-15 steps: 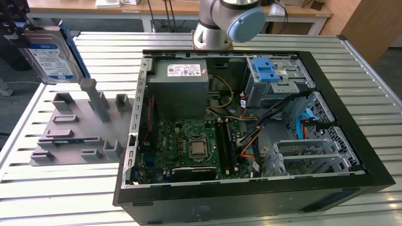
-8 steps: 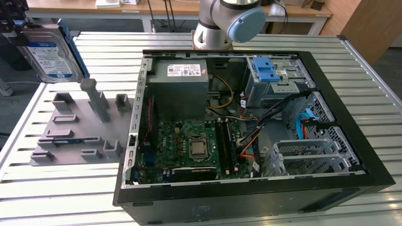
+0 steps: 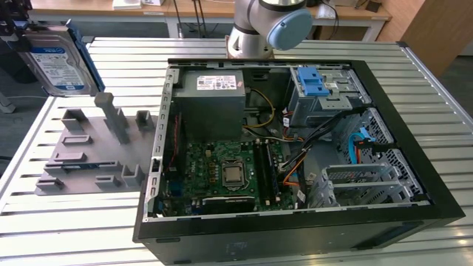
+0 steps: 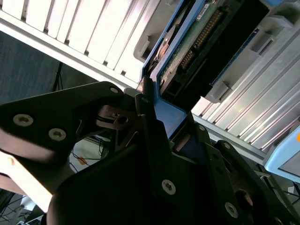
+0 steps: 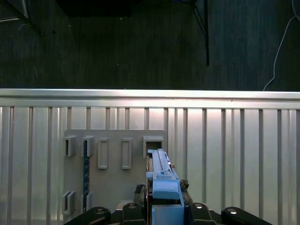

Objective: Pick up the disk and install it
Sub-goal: 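Pick up the disk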

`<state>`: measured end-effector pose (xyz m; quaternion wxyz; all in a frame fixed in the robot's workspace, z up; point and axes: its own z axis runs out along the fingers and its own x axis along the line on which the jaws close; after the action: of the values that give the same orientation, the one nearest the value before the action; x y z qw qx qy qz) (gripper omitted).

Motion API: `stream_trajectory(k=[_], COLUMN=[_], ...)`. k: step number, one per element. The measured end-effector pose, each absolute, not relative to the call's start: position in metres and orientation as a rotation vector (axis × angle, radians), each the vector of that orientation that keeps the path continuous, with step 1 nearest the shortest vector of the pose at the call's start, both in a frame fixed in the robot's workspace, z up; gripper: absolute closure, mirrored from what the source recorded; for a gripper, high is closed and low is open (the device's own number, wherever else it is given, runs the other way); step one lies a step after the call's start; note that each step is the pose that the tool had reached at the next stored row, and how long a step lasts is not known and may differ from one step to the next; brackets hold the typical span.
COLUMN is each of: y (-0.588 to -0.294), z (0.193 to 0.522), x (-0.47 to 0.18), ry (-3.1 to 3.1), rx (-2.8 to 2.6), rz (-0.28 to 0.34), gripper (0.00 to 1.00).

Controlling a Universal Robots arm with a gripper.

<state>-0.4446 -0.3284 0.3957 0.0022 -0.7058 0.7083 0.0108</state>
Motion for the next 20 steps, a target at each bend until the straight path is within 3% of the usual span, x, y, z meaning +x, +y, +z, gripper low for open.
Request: stream_trajectory(k=[20], y=[-0.328], z=[0.41], x=[-0.445], ry=[2.222], rx=[-2.214], rz=[0.033], gripper=[0.64])
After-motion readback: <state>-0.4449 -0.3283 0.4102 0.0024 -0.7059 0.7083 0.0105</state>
